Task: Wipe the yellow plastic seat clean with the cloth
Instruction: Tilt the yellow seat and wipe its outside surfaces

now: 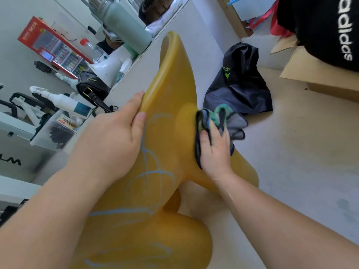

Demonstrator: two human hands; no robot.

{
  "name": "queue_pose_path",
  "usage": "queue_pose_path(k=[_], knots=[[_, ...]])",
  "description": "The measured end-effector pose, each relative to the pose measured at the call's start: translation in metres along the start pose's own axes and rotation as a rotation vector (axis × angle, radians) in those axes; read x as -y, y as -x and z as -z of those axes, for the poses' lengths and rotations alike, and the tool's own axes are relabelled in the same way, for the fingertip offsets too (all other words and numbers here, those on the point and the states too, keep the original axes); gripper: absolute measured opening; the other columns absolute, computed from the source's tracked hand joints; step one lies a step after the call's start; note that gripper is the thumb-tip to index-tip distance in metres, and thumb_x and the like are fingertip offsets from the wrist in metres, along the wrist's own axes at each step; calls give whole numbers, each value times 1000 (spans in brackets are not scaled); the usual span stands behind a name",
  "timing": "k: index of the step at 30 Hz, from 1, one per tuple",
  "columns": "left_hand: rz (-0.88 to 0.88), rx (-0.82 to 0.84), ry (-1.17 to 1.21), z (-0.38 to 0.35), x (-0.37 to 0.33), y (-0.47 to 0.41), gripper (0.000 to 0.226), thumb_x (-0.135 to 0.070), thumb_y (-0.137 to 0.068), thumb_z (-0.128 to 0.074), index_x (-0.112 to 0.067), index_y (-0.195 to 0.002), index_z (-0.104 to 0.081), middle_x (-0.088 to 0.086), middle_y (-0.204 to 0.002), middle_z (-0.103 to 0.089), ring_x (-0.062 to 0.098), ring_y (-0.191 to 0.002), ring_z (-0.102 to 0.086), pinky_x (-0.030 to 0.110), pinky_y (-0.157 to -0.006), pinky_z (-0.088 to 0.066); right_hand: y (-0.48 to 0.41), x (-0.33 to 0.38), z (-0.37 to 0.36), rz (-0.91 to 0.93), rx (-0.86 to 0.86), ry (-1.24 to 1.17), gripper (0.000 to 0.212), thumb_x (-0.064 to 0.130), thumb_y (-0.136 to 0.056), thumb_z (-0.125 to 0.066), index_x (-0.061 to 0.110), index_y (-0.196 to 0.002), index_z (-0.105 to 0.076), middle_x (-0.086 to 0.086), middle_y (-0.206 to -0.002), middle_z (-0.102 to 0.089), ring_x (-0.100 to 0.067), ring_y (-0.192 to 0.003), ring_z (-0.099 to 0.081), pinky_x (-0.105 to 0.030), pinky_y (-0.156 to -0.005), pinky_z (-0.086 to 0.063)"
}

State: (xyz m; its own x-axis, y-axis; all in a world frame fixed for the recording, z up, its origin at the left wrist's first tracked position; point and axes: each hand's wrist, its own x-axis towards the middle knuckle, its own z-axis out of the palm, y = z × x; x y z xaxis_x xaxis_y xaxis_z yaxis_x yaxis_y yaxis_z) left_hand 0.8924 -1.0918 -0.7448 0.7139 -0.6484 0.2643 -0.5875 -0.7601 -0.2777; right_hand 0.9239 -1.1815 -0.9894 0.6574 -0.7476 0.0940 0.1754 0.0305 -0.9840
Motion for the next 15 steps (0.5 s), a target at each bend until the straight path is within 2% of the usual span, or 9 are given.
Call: queue_pose_path(k=[2, 4, 6, 8, 10, 12, 13, 15], knots=[[-9, -22, -17, -2, -10, -16, 49, -44, -102, -28, -40, -150, -33, 7, -103, -67, 29, -92, -55, 34, -71, -34, -2, -33, 8, -206, -25, 54, 64, 57, -98, -26, 31, -156, -32, -13, -166, -20, -26, -154, -9, -42, -125, -8], [-13, -28, -31, -5, -17, -31, 45, -41, -103, -30, -36, -147, -39, 9, -119, -65, 33, -107, -55, 34, -75, -34, 3, -64, 15, -383, -13, 93, 57, 54, -105, -26, 33, -158, -25, -10, -168, -15, -28, -155, -3, -44, -125, -3], [-29, -12, -49, -6, -23, -47, 40, -39, -103, -30, -32, -139, -47, 10, -116, -65, 34, -105, -54, 36, -75, -36, 12, -77, 18, -492, 22, 109, 54, 51, -107, -23, 38, -159, -15, -9, -169, -11, -32, -155, 2, -44, -124, 2], [-21, 5, -39, -6, -30, -60, 35, -37, -103, -30, -29, -128, -53, 8, -109, -64, 31, -98, -52, 37, -73, -36, 20, -67, 12, -496, 46, 96, 55, 49, -107, -24, 41, -159, -8, -8, -170, -3, -35, -154, 8, -45, -124, 3], [-1, 13, -14, -6, -34, -68, 32, -36, -104, -30, -28, -122, -55, 5, -106, -63, 29, -95, -50, 38, -72, -37, 25, -36, 1, -351, 60, 88, 54, 49, -106, -26, 53, -154, -2, -2, -170, 4, -35, -153, 16, -48, -124, 4], [14, 21, 4, -6, -35, -69, 32, -36, -103, -30, -30, -123, -55, 4, -108, -63, 31, -100, -53, 38, -74, -39, 20, 4, -7, -82, 35, 91, 54, 53, -101, -25, 70, -141, 6, 6, -169, 4, -33, -153, 19, -50, -124, 4], [17, 23, 10, -6, -35, -68, 34, -36, -104, -30, -32, -127, -54, 5, -113, -64, 32, -107, -53, 39, -78, -40, 12, 21, -10, 56, 15, 86, 54, 54, -98, -24, 73, -139, 4, 9, -168, 1, -33, -153, 17, -49, -124, 4], [41, 37, 34, -3, -36, -65, 39, -36, -104, -31, -37, -140, -47, 4, -131, -60, 32, -121, -50, 40, -91, -40, -13, 45, -10, 243, 12, 35, 53, 50, -99, -27, 63, -148, -13, 10, -167, -11, -31, -155, 8, -48, -125, 1]])
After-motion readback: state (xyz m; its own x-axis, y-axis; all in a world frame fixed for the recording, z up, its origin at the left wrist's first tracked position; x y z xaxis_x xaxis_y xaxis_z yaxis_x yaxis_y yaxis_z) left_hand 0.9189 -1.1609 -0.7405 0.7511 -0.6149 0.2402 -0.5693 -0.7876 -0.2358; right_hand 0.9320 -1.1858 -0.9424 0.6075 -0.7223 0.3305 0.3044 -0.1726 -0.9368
